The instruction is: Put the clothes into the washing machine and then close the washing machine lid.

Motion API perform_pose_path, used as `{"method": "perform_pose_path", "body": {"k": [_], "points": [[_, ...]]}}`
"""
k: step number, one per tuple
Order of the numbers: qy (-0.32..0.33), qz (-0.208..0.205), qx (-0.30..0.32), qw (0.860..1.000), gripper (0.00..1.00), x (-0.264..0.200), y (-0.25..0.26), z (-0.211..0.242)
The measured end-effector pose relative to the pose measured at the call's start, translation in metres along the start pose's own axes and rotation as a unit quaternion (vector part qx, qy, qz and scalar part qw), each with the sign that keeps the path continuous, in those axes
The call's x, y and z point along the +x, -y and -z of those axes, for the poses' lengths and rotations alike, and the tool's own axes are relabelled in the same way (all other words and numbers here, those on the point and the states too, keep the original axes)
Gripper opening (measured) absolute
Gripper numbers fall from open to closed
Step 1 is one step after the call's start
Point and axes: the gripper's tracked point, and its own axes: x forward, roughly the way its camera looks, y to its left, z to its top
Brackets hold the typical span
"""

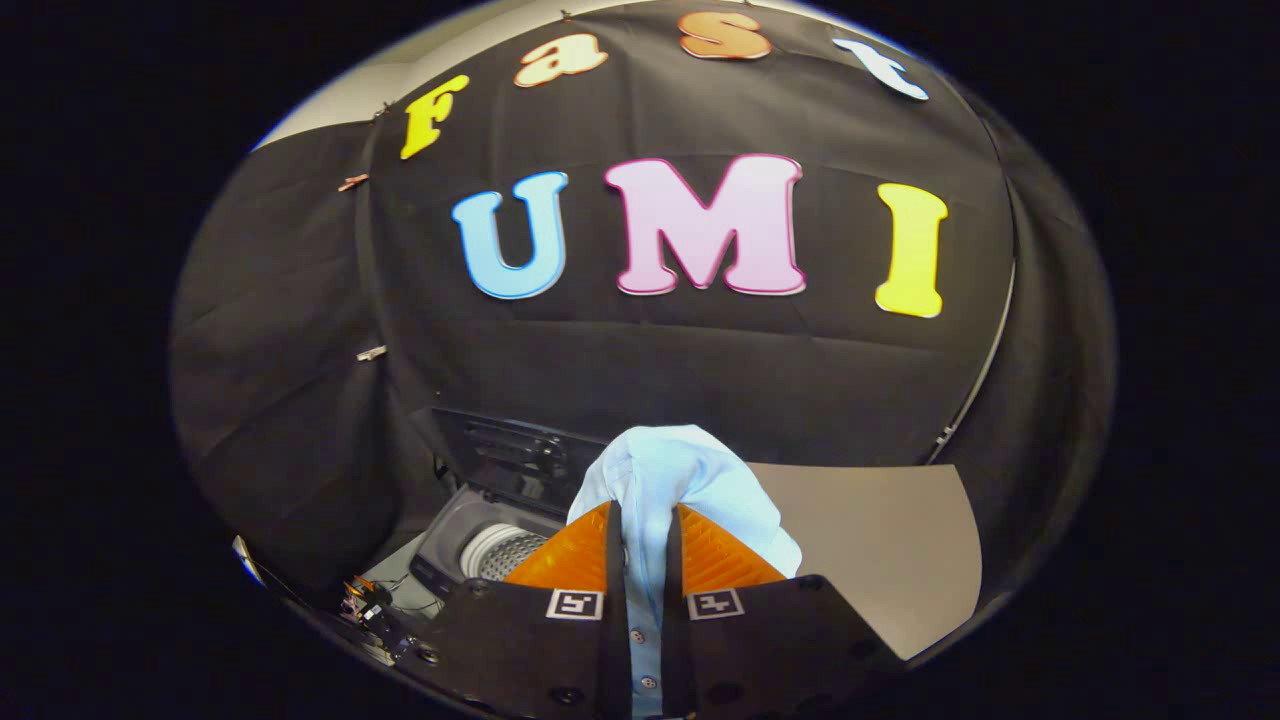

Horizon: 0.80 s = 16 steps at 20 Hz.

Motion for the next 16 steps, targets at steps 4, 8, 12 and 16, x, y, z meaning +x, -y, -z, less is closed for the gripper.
{"method": "perform_pose_path", "body": {"k": [4, 8, 12, 16], "points": [[0.009, -0.038, -0.012, 0.999, 0.16, 0.005, -0.062, -0.005], [-0.015, -0.076, -0.013, 0.997, 0.16, 0.034, -0.123, 0.011], [-0.049, -0.101, -0.014, 0.994, 0.16, 0.069, -0.167, 0.036], [-0.079, -0.104, -0.020, 0.991, 0.16, 0.108, -0.193, 0.064]]}}
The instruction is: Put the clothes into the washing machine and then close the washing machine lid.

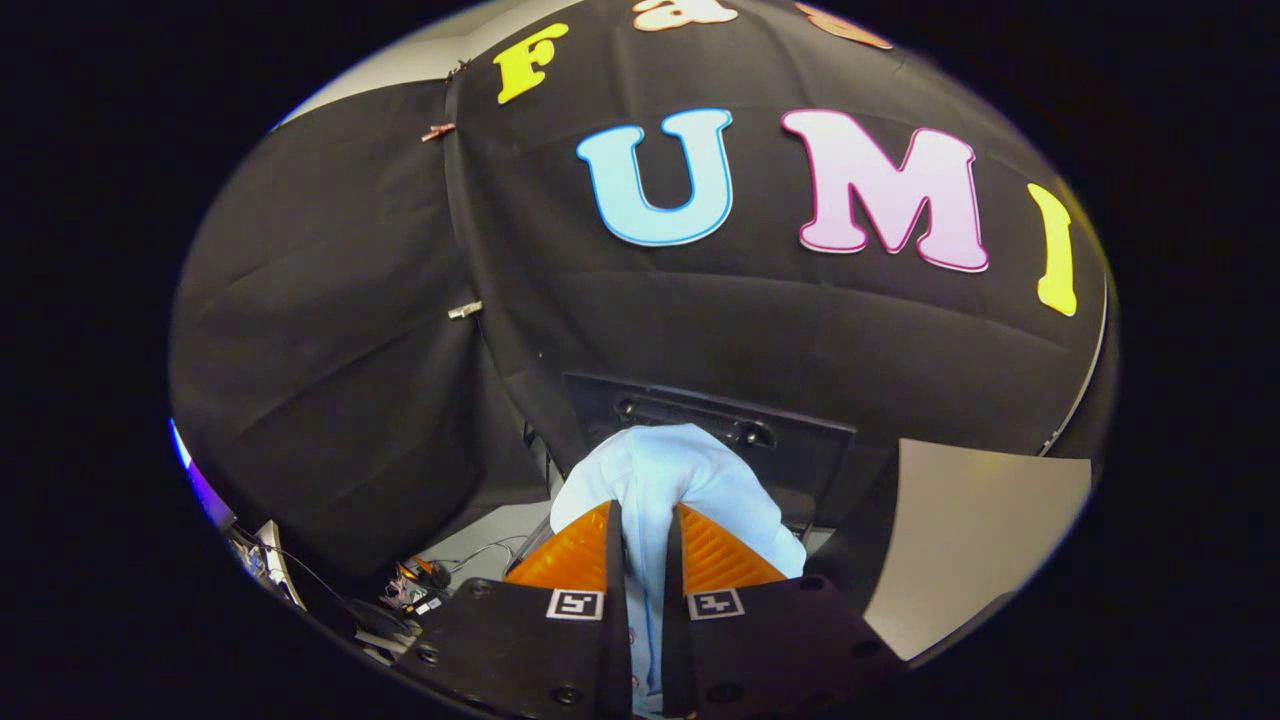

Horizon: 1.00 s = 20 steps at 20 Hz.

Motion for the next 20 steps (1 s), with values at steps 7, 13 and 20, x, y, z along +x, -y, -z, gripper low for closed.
{"method": "perform_pose_path", "body": {"k": [7, 13, 20], "points": [[-0.039, 0.008, 0.012, 0.999, 0.16, 0.065, -0.009, 0.038], [-0.077, 0.022, 0.014, 0.997, 0.16, 0.107, -0.006, 0.074], [-0.124, 0.034, 0.021, 0.991, 0.16, 0.157, 0.006, 0.140]]}}
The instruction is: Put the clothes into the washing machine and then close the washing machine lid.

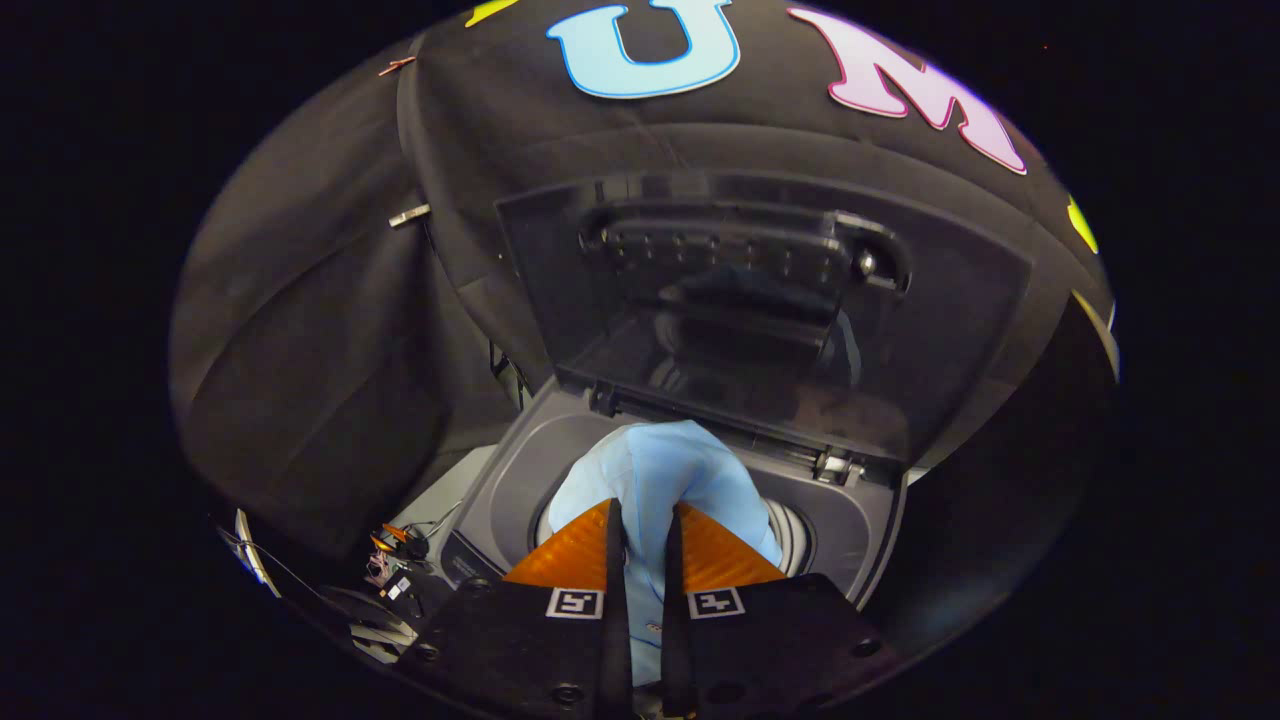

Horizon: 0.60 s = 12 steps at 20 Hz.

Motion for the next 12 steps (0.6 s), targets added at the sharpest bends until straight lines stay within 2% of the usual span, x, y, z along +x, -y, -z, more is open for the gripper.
{"method": "perform_pose_path", "body": {"k": [7, 12], "points": [[-0.027, 0.006, -0.009, 1.000, 0.17, 0.030, 0.005, 0.034], [-0.024, 0.019, -0.006, 1.000, 1.00, 0.027, 0.013, 0.035]]}}
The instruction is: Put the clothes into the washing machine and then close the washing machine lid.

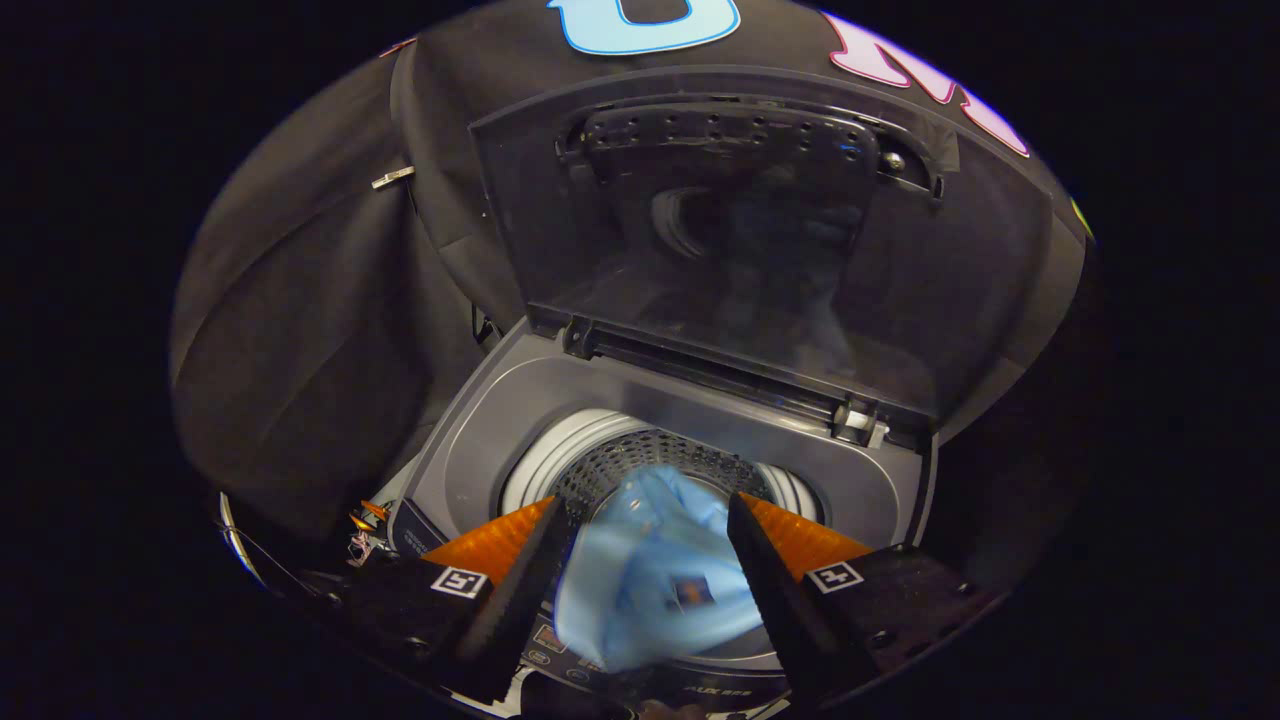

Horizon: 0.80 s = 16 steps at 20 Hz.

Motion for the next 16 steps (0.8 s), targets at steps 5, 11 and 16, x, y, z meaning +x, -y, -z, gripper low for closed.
{"method": "perform_pose_path", "body": {"k": [5, 11, 16], "points": [[0.005, -0.004, 0.003, 1.000, 1.00, -0.009, -0.006, -0.003], [0.059, -0.012, -0.005, 0.998, 1.00, -0.057, -0.027, -0.045], [0.117, -0.008, -0.003, 0.993, 1.00, -0.111, -0.036, -0.097]]}}
